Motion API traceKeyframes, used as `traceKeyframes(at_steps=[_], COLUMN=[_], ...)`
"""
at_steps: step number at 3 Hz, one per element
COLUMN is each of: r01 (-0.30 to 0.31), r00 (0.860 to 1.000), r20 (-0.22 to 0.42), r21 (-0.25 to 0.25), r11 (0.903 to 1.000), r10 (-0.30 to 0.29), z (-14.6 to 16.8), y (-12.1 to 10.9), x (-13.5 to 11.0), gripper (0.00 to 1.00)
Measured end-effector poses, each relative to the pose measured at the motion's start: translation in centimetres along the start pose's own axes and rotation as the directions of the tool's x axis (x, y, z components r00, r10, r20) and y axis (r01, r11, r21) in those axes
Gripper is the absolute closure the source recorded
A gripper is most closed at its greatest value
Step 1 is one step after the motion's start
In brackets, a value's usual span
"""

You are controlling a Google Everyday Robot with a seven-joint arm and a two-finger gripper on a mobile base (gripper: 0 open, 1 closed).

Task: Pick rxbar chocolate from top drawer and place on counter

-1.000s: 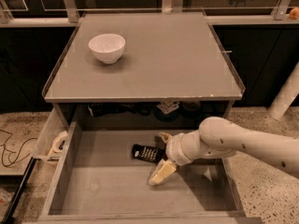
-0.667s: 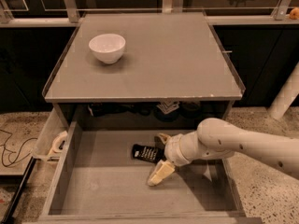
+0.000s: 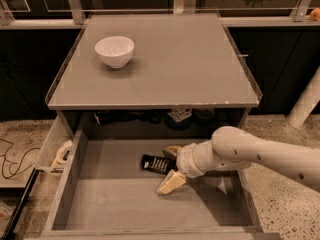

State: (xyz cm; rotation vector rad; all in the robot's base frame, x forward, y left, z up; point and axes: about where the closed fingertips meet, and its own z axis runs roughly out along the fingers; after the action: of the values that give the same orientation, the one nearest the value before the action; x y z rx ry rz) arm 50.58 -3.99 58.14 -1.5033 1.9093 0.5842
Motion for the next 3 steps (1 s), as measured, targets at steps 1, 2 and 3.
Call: traceKeyframes(at_steps=[1,2,3], r01=[0.0,0.0,-0.006], r00=[1.0,1.0,1.0], r20=[0.0,0.0,-0.006], r21=[0.0,0.0,0.002], r11=[1.0,1.0,1.0], r10=[0.0,0.0,0.006], z=[0.0,0.0,-0.83], y=[0.0,0.0,0.23], x=[0.0,0.0,-0.28], gripper=[0.65,0.89,1.0])
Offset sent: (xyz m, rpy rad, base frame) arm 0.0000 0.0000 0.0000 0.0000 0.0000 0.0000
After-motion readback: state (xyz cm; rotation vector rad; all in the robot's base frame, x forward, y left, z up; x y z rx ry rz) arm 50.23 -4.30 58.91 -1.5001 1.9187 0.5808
